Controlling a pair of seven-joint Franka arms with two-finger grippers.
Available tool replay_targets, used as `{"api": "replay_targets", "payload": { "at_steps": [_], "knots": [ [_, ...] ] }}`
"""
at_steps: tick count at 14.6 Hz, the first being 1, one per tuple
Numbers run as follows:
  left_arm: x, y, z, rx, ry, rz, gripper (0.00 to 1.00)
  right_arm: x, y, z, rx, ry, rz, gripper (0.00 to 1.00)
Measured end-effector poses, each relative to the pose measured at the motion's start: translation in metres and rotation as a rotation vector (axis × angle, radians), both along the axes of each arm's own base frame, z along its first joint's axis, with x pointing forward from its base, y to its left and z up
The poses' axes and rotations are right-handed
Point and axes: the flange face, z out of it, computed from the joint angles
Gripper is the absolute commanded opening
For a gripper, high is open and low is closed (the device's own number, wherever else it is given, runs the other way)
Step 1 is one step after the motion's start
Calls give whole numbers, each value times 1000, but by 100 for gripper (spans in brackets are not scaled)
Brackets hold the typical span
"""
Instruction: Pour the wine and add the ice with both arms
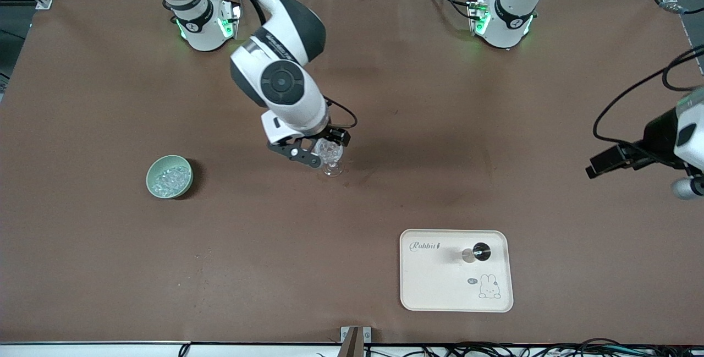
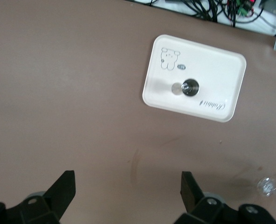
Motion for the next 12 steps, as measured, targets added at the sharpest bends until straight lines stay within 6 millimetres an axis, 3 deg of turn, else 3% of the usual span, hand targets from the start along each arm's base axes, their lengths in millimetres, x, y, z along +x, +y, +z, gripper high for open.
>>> {"api": "replay_targets", "payload": {
  "at_steps": [2, 4, 7, 9, 12],
  "knots": [
    [-21, -17, 6, 60, 5, -57, 100, 14, -41, 49, -10, -39, -1, 100],
    [-46, -30, 13, 66, 15, -86, 100, 21, -102, 106, -50, -70, 2, 100],
    [-78, -26, 21, 52, 31, -127, 100, 22, -199, 171, -137, -120, 24, 100],
    [-97, -19, 22, 58, 37, -143, 100, 28, -264, 192, -167, -134, 42, 100],
    [-119, -15, 20, 66, 45, -143, 100, 36, -358, 201, -185, -132, 111, 100]
  ]
}}
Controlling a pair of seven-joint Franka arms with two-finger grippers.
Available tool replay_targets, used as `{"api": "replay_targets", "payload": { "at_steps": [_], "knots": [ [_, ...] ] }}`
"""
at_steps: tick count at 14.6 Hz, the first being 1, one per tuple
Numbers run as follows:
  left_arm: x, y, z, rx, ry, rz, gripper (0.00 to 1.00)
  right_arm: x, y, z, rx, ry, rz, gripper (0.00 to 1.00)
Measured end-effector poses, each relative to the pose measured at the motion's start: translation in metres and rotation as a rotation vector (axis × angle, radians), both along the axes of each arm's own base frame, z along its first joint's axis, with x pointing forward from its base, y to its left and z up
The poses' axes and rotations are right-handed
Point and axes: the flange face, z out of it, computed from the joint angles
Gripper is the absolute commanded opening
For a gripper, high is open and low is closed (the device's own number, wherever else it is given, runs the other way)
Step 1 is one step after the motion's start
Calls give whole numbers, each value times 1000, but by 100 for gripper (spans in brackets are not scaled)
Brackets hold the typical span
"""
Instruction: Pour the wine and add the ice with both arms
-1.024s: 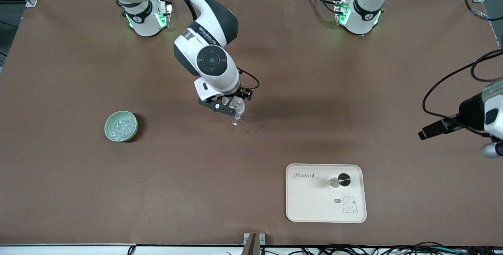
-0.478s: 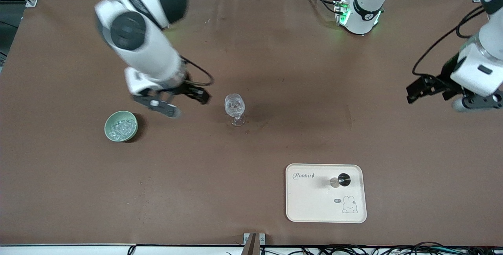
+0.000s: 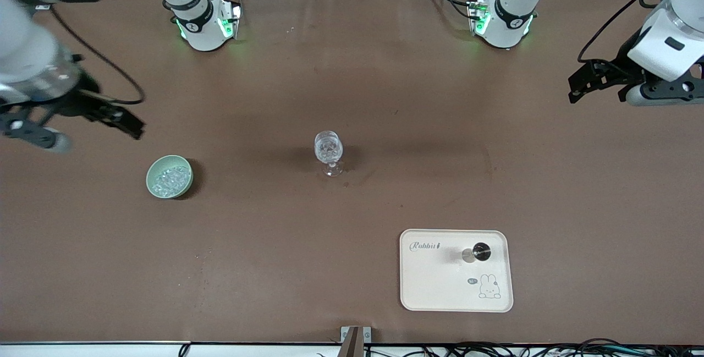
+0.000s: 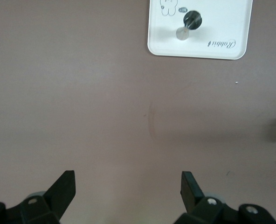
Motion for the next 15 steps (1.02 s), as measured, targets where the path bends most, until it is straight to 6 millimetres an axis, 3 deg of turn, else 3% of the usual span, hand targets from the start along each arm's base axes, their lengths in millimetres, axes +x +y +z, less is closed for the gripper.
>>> {"api": "replay_targets", "payload": {
  "at_steps": [3, 7, 9, 15],
  "knots": [
    [-8, 3, 2, 2, -10, -11, 100, -5, -69, 11, -3, 10, 106, 100],
    [-8, 10, 1, 3, -10, -43, 100, -33, -130, 38, 120, -4, 161, 100],
    [-7, 11, 2, 2, -14, -47, 100, -38, -137, 43, 128, -13, 164, 100],
    [-1, 13, 6, -1, -27, -45, 100, -37, -130, 43, 128, -13, 178, 100]
  ]
}}
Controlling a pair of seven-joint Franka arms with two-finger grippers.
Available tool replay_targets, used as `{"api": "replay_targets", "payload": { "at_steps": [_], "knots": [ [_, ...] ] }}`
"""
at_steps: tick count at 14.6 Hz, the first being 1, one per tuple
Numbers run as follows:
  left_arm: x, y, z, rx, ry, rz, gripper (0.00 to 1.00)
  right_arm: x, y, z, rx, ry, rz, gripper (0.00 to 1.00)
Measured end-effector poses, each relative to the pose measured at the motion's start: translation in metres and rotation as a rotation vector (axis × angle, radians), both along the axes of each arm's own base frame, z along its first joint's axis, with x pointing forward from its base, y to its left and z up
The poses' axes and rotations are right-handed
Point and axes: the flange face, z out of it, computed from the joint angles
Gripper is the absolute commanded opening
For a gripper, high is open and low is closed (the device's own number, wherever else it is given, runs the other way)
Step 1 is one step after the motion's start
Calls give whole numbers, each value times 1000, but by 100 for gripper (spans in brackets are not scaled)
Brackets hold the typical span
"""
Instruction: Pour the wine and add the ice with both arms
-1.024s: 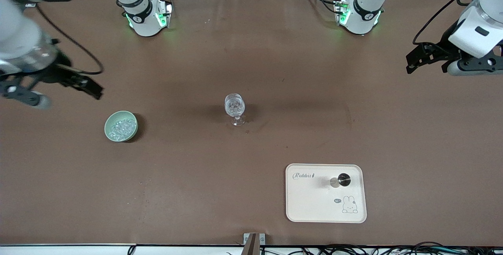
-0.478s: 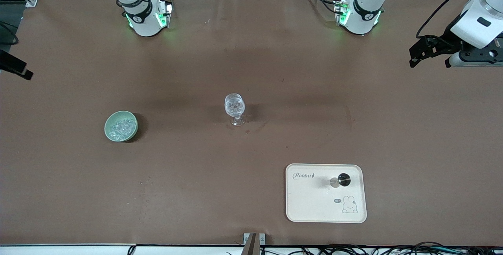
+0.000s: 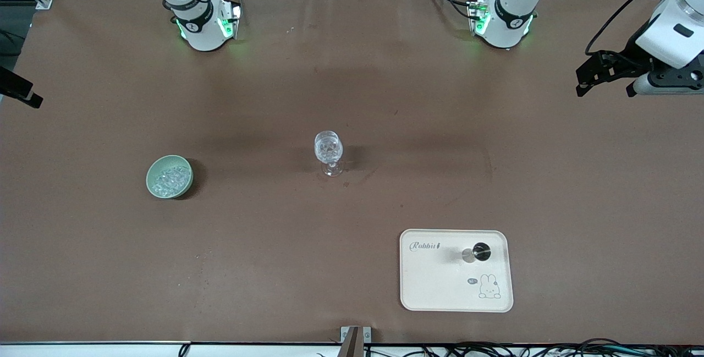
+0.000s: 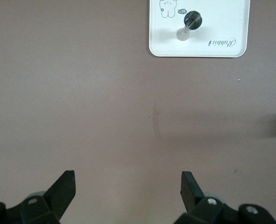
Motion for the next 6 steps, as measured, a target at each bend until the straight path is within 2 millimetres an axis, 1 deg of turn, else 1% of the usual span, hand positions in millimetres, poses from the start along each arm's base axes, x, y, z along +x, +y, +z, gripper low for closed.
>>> {"api": "replay_targets", "payload": {
  "at_steps": [6],
  "knots": [
    [4, 1, 1, -2, -3, 1, 100, 0, 2, 0, 0, 3, 3, 100]
  ]
}}
